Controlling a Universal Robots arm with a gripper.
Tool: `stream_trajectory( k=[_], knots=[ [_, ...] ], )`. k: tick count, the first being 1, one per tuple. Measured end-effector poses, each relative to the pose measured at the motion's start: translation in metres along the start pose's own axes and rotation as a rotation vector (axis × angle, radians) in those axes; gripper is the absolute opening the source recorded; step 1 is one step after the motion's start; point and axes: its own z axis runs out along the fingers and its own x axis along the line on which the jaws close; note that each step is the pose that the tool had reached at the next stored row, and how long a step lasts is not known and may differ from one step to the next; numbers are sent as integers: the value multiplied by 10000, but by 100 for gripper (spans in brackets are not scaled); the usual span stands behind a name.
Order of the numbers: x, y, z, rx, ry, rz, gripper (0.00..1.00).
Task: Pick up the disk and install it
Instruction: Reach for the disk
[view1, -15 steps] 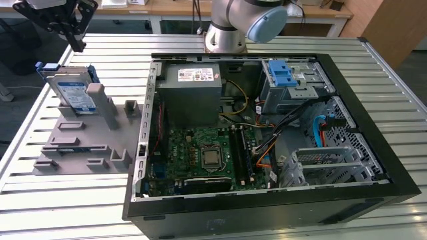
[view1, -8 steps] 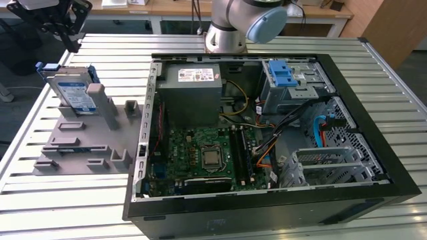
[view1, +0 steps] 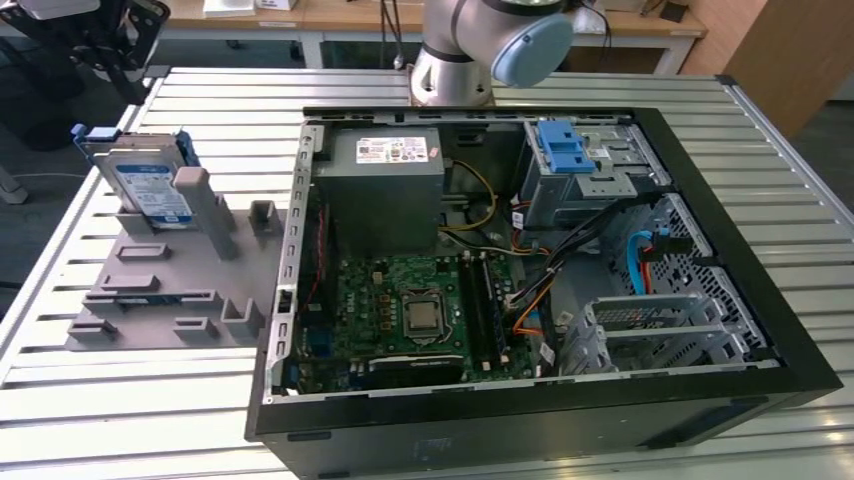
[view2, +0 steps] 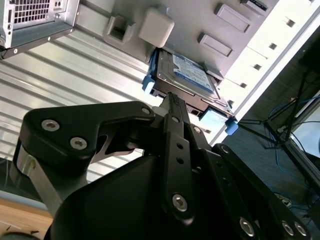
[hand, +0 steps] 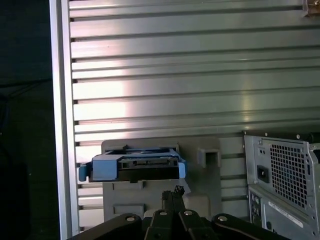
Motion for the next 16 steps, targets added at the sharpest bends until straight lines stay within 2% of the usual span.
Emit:
stream_trajectory(
  k=[8, 16],
  knots=[
    [145, 29, 14, 0, 0, -1, 11],
    [298, 31, 23, 0, 1, 0, 11]
  ],
)
